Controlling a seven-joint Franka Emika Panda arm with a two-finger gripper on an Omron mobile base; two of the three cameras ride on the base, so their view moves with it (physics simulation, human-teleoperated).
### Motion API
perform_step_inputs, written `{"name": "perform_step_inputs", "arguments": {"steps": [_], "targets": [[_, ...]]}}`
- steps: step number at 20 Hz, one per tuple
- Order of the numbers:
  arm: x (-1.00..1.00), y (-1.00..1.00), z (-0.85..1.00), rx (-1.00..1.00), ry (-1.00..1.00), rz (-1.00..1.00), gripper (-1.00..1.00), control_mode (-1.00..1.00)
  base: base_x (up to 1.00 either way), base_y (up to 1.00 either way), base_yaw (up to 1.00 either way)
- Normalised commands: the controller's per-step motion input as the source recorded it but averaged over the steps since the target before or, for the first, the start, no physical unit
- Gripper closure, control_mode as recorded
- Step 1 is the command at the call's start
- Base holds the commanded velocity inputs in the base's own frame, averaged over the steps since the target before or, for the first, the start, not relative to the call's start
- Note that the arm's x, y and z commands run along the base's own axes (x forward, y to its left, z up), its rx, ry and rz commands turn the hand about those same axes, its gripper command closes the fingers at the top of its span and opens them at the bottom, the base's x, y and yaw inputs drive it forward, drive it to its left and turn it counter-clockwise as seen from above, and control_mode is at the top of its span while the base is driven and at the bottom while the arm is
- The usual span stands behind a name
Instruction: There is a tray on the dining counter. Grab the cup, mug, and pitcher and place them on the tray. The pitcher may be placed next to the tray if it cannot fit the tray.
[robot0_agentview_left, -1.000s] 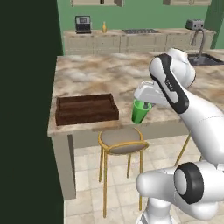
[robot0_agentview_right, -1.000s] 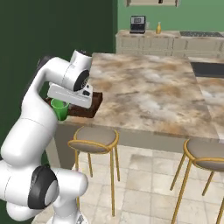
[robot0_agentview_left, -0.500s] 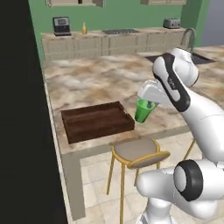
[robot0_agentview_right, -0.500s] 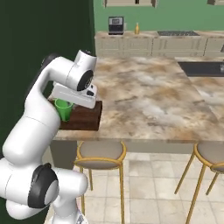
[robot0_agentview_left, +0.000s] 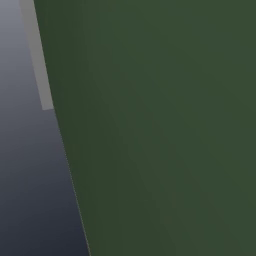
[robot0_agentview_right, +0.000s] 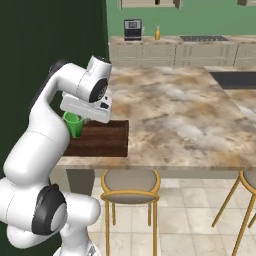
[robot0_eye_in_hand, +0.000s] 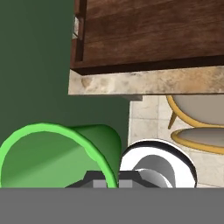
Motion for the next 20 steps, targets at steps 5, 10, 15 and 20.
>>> {"name": "perform_step_inputs", "arguments": {"steps": [5, 10, 15, 20], "targets": [[0.00, 0.00, 0.00, 0.00, 0.00, 0.00, 1.00, 1.00, 0.42, 0.24, 0.00], [0.00, 0.00, 0.00, 0.00, 0.00, 0.00, 1.00, 1.00, 0.42, 0.24, 0.00], [0.00, 0.00, 0.00, 0.00, 0.00, 0.00, 1.00, 1.00, 0.10, 0.12, 0.04], [0.00, 0.00, 0.00, 0.00, 0.00, 0.00, 1.00, 1.00, 0.03, 0.13, 0.11]]}}
